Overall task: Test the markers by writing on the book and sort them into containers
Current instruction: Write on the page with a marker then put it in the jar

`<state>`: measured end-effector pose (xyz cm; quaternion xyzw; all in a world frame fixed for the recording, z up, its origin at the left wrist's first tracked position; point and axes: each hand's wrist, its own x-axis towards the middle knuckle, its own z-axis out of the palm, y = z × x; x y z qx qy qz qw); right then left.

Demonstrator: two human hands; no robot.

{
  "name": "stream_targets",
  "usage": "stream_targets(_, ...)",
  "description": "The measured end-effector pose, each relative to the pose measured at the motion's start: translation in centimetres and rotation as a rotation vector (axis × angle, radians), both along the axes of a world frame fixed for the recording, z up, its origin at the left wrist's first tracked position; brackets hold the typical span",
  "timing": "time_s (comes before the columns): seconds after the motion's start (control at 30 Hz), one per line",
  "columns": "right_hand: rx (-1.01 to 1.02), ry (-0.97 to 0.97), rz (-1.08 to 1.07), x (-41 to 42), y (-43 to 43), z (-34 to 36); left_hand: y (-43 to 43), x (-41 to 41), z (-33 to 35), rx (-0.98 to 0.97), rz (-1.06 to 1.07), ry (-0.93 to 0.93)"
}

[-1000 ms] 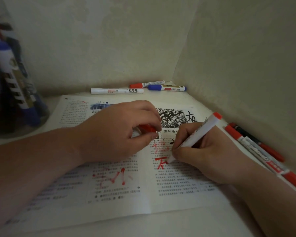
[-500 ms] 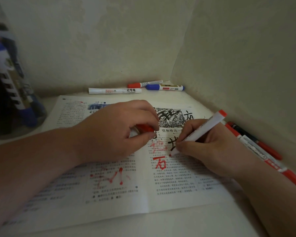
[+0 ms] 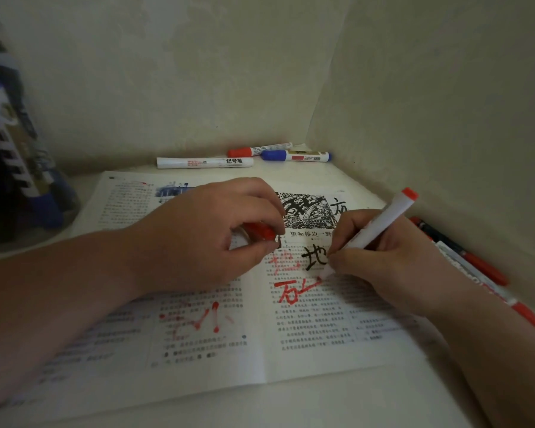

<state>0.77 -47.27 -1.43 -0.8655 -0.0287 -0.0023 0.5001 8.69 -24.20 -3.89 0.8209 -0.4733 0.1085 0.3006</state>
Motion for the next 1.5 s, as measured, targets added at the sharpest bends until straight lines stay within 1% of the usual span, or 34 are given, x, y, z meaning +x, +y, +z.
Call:
stream_targets(0.07, 0.037, -0.012, -0.008, -0.1, 0.1, 0.0, 0.0, -0.1, 0.0, 0.0, 0.015, -0.005)
stream_targets(0.17, -0.051, -0.028, 0.014, -0.2, 0.3, 0.0, 0.0, 0.0, -0.2, -0.003, 0.037, -0.013)
stream_targets(0.23, -0.066, -0.004, 0.04, -0.2, 0.3, 0.1, 0.0, 0.1, -0.2, -0.001, 0.044, -0.023)
stream_targets(0.4, -0.01, 0.092, 0.164, -0.6, 0.4, 0.3, -0.1, 0.2, -0.1, 0.014, 0.067, -0.022)
stream_targets(0.53, 0.035, 0.024, 0.126, -0.3, 0.1, -0.2, -0.2, 0.2, 0.0, 0.007, 0.046, -0.039)
stream_targets(0.63, -0.011, 0.041, 0.119, 0.0, -0.2, -0.3, -0.1, 0.0, 0.0, -0.009, 0.056, -0.007)
stream_targets(0.73, -0.067, 0.058, 0.134, 0.0, -0.5, -0.1, -0.3, -0.3, 0.2, 0.004, 0.029, 0.072)
stream_targets(0.8, 0.014, 0.004, 0.103, 0.1, -0.6, -0.2, -0.5, -0.5, 0.4, 0.007, 0.003, 0.158)
stream_targets(0.87, 0.223, -0.065, 0.082, 0.3, -0.7, -0.4, -0.7, -0.8, 0.7, 0.005, -0.021, 0.258)
stream_targets(0.93, 0.397, -0.105, 0.113, 0.4, -0.7, -0.6, -0.8, -0.9, 0.8, -0.024, -0.039, 0.348)
stream_targets(1.0, 0.483, -0.127, 0.144, 0.4, -0.3, -0.8, -0.9, -1.0, 0.9, -0.075, -0.051, 0.422)
stream_targets(1.1, 0.525, -0.16, 0.131, 0.4, 0.5, -0.9, -1.0, -1.2, 1.0, -0.096, -0.056, 0.488)
stream_targets(1.33, 0.445, -0.191, 0.091, 0.5, 1.2, -0.9, -1.2, -1.6, 1.3, -0.087, -0.08, 0.527)
stream_targets(1.43, 0.339, -0.202, 0.059, 0.3, 1.7, -0.7, -1.2, -1.7, 1.3, -0.089, -0.087, 0.528)
stream_targets(1.5, 0.234, -0.228, 0.04, 0.4, 1.9, -0.5, -1.2, -1.7, 1.4, -0.089, -0.087, 0.527)
